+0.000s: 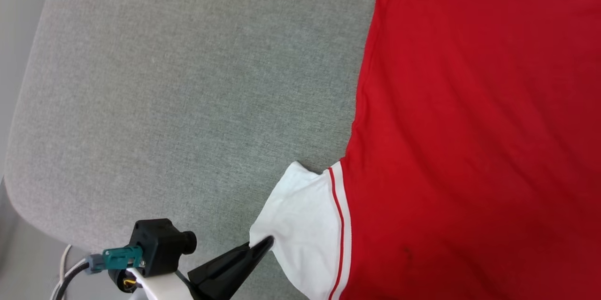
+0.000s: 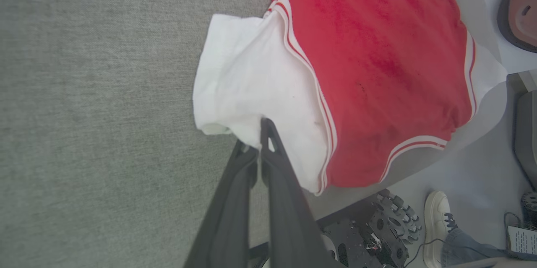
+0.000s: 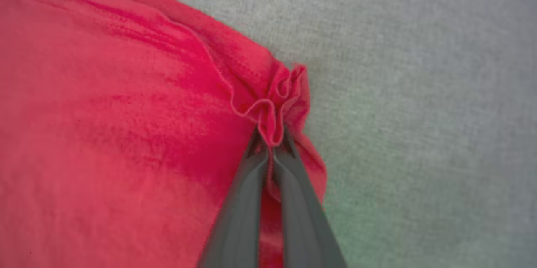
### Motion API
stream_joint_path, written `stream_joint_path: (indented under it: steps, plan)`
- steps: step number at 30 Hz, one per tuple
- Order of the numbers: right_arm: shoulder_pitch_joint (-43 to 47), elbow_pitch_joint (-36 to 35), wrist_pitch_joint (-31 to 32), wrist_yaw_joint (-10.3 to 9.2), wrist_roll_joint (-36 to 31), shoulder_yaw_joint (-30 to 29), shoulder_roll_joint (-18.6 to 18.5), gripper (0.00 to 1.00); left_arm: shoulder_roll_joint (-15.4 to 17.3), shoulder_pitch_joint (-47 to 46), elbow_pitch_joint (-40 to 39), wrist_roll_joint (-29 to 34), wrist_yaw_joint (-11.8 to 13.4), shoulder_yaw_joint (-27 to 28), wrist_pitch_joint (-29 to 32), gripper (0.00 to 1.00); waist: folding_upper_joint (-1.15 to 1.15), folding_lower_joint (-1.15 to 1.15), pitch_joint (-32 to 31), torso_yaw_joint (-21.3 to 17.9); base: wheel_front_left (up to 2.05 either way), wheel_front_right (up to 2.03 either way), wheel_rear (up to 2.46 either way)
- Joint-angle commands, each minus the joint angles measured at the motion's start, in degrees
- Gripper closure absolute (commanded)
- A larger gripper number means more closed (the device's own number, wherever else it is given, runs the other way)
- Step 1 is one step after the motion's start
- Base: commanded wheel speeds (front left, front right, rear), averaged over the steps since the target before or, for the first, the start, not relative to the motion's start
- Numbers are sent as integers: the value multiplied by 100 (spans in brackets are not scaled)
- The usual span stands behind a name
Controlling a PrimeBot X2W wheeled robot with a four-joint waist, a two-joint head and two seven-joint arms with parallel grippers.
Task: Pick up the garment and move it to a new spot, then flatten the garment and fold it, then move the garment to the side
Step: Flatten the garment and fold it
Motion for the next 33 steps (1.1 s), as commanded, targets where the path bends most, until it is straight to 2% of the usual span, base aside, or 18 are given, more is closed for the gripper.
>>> stream_joint_path:
  steps: [1, 8, 16, 21, 28, 33]
  plan:
    - [615, 182, -57, -2, 111, 62, 97, 100, 34, 56, 75, -30, 74, 52, -10, 100, 0, 0, -436, -362, 0, 0, 0]
    - [1548, 84, -264, -3, 541, 166, 126, 100, 131, 249, 208, -87, 243, 174, -1, 100, 0, 0, -1145, -957, 0, 0, 0]
    - [2919, -565, -525, -3, 1149, 234, 67, 100, 210, 560, 351, -239, 491, 376, -64, 100, 0, 0, -1818, -1650, 0, 0, 0]
    - [3604, -959, -640, -3, 1332, 128, 52, 100, 230, 669, 431, -284, 575, 475, -148, 100, 0, 0, -2022, -1934, 0, 0, 0]
    - [4702, -1597, -630, -3, 1437, -171, 300, 100, 129, 735, 628, -249, 647, 577, -386, 100, 0, 0, -2269, -2290, 0, 0, 0]
    - [5292, -1794, -518, -3, 1423, -321, 497, 100, 1, 748, 732, -258, 631, 553, -537, 100, 0, 0, -2411, -2418, 0, 0, 0]
